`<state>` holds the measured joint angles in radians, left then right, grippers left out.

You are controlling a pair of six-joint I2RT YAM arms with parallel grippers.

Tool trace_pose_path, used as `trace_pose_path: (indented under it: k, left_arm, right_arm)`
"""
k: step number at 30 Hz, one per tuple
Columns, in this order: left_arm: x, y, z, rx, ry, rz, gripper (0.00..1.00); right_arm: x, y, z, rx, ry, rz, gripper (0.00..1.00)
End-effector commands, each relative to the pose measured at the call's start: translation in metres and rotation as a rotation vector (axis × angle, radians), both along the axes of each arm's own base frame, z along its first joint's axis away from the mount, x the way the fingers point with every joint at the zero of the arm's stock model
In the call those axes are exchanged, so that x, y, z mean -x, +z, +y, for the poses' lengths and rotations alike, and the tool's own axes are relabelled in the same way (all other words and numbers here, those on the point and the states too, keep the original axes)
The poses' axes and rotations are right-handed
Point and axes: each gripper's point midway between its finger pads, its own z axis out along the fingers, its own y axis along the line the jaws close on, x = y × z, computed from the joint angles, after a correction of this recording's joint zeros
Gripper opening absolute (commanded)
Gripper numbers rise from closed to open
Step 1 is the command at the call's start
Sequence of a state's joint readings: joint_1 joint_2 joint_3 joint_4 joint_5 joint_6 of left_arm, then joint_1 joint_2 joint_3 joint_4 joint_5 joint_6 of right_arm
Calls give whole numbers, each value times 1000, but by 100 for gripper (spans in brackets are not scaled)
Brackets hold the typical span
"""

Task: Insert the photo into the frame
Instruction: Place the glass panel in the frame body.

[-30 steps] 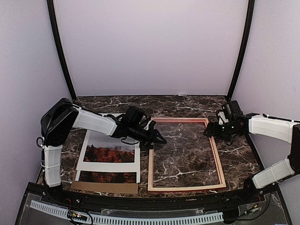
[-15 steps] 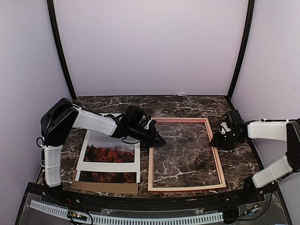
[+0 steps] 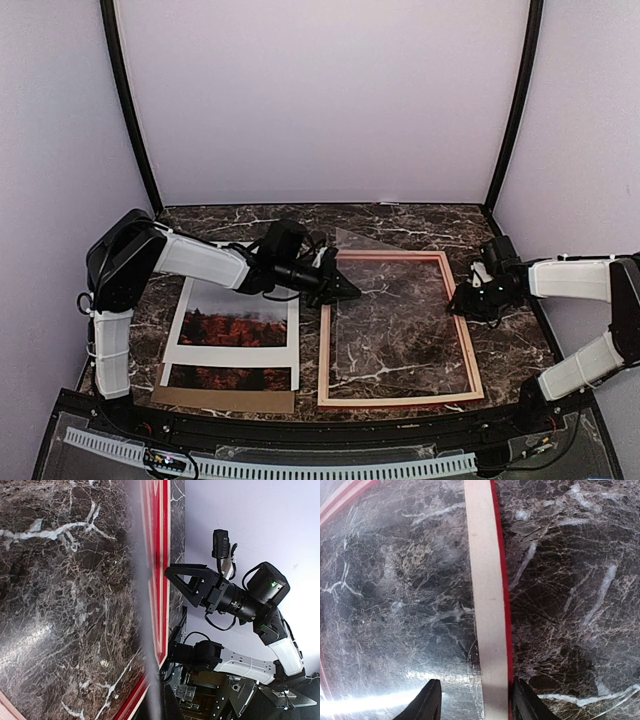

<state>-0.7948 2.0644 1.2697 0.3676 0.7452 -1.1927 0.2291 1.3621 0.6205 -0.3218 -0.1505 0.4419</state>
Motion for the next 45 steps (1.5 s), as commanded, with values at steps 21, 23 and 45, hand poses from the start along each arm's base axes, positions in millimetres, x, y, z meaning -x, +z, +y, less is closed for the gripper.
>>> trace_pose_path:
  k: [21, 23, 45]
  left_arm:
    - [2, 70, -10, 162, -26, -74, 0]
    - [3, 69, -10, 162, -26, -73, 0]
    - [4, 74, -16, 191, -39, -82, 0]
  right_arm:
    - [-7, 16, 7, -136, 4, -45, 58]
    - [-7, 16, 7, -138, 4, -45, 58]
    - [-7, 16, 6, -168, 0, -40, 68]
